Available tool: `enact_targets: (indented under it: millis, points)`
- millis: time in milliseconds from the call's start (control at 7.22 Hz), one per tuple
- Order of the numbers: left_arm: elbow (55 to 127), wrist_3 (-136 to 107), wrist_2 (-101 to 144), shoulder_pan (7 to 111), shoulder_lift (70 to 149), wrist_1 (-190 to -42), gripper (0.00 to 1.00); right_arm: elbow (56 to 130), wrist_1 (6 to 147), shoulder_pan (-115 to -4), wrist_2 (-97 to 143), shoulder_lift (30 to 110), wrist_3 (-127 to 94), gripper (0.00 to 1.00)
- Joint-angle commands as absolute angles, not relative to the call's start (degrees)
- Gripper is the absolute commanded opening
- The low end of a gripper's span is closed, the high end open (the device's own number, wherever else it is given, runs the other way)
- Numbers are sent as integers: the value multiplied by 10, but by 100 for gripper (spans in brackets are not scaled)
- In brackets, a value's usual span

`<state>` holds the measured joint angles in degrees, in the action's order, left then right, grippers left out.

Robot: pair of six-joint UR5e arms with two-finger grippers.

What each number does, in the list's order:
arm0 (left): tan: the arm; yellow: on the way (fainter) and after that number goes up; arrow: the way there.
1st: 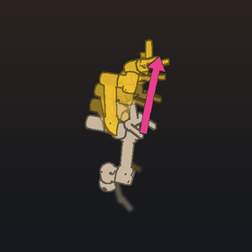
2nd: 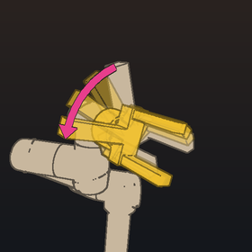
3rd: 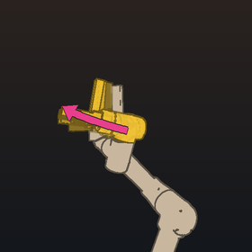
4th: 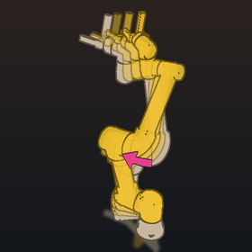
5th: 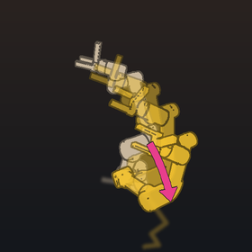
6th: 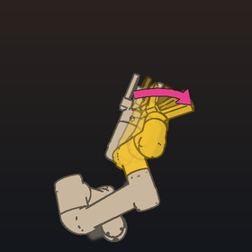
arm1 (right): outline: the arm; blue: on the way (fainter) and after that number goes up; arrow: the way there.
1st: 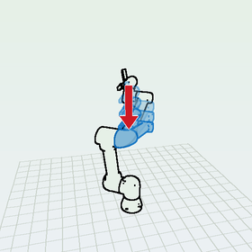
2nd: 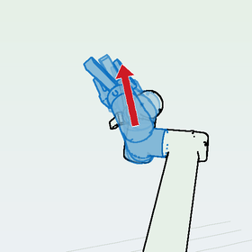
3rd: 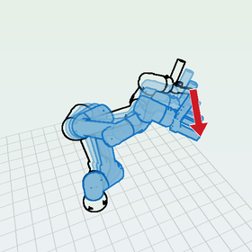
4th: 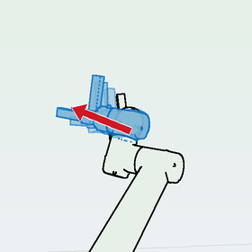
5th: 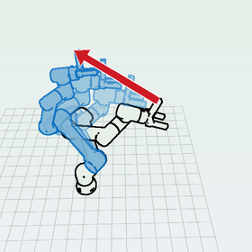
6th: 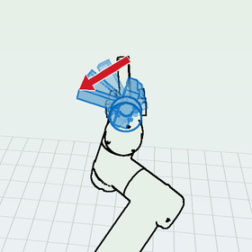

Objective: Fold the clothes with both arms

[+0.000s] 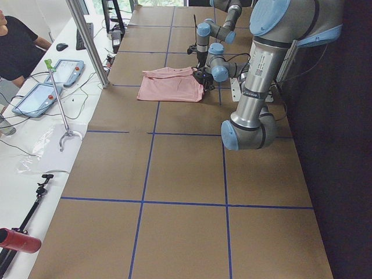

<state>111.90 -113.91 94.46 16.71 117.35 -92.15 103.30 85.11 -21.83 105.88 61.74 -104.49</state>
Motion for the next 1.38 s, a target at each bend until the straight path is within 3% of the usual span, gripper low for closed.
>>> enact_targets:
  millis: [0, 415, 831, 1246]
  points:
    - [1171, -1139, 944, 134, 1171, -853, 0, 1065, 847, -214, 1062, 637, -1041, 0]
    - [1265, -1139, 945, 84, 1137, -795, 0, 1167, 846, -176, 1063, 684, -1038, 0]
    - [1256, -1129, 941, 79, 1141, -800, 0, 1162, 846, -184, 1064, 674, -978, 0]
    - [1237, -1072, 944, 162, 1152, -840, 0, 1130, 846, -254, 1064, 662, -965, 0]
